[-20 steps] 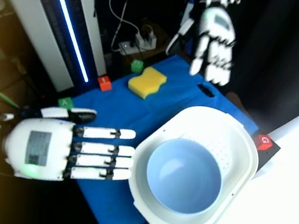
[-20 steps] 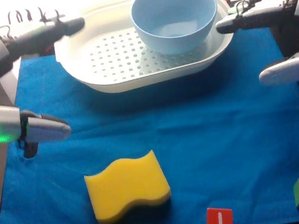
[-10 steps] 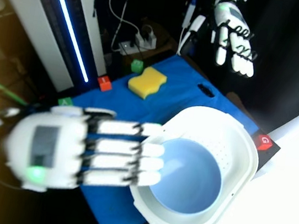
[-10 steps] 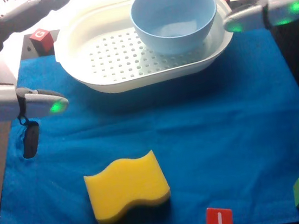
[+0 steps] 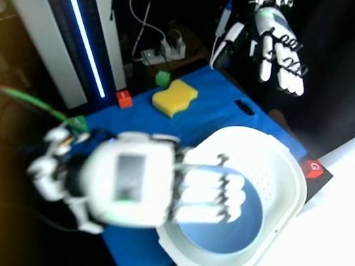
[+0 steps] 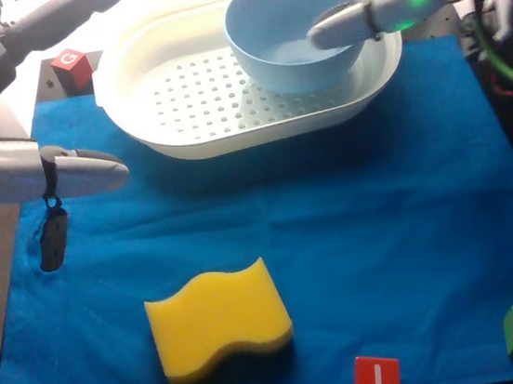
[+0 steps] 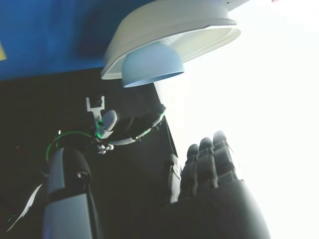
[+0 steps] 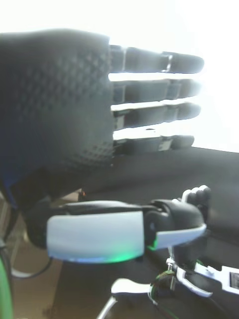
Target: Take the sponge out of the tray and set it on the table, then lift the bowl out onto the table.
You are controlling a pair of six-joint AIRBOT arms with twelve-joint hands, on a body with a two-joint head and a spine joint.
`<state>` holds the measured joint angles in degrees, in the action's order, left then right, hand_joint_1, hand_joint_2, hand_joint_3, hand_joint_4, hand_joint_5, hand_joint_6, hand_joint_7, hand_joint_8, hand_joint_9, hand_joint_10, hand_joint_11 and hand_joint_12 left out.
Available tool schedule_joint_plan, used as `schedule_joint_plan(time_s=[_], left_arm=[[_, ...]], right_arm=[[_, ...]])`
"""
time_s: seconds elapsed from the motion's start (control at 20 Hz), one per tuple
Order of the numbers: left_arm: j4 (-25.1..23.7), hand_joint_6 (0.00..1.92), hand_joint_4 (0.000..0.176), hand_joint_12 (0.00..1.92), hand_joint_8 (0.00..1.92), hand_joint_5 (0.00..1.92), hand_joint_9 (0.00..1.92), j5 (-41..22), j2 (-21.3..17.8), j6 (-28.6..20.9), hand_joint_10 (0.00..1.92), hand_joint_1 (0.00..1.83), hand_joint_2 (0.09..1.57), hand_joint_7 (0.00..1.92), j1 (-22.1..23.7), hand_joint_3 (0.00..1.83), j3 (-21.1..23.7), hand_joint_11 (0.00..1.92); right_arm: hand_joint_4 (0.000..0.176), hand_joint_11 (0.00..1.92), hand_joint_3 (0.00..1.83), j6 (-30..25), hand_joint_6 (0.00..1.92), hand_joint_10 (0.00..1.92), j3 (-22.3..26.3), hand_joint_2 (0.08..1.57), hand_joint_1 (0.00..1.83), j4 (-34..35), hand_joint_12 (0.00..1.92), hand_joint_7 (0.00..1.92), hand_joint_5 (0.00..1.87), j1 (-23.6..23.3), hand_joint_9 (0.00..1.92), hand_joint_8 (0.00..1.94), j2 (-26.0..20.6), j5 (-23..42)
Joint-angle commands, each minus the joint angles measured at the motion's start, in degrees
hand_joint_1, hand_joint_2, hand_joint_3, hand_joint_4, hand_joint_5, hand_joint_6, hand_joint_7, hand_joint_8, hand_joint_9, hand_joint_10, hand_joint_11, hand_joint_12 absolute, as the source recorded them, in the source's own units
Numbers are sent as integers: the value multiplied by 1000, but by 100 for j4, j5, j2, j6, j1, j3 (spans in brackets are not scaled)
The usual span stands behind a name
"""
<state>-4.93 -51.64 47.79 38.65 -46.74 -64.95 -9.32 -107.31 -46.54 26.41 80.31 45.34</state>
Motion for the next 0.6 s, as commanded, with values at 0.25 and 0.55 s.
schedule_joint_plan(time_s=[0.25,0.55], left_arm=[[79,11,130,0,0,78,0,-612,32,-51,0,723,879,0,45,0,-48,1],[33,15,90,0,0,111,0,-587,58,-80,0,712,895,0,45,5,-58,0]], right_arm=[[72,0,0,-53,1,4,-114,1114,747,-368,252,318,399,-143,170,0,230,-246],[108,0,2,-174,2,6,-119,1123,730,-1185,159,271,353,-144,147,3,332,-656]])
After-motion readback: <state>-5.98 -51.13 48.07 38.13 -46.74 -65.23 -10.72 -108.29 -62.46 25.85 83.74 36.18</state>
